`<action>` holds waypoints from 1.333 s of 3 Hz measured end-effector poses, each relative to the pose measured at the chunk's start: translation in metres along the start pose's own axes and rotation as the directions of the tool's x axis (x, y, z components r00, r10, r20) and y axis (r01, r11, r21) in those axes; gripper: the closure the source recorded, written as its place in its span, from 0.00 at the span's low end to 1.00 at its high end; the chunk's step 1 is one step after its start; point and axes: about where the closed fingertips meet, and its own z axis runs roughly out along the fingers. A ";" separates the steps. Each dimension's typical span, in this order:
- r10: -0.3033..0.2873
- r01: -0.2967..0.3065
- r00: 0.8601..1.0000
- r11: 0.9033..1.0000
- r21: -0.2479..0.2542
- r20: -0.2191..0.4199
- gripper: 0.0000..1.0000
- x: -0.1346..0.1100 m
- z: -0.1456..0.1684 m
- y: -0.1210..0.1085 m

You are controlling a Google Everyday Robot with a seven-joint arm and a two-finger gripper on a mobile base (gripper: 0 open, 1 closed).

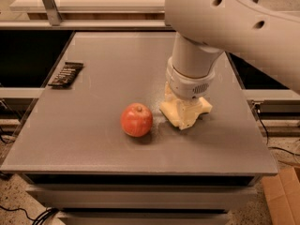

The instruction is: Move sponge near apple

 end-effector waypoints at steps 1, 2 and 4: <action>-0.022 0.022 1.000 1.000 -0.009 0.012 1.00 -0.013 0.006 0.002; -0.039 0.039 0.999 0.999 -0.015 0.021 1.00 -0.022 0.011 0.002; -0.050 0.051 0.998 0.998 -0.031 0.034 0.59 -0.030 0.017 0.001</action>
Offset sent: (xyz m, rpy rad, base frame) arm -0.0143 0.0312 -0.0157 0.0132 0.0351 0.0642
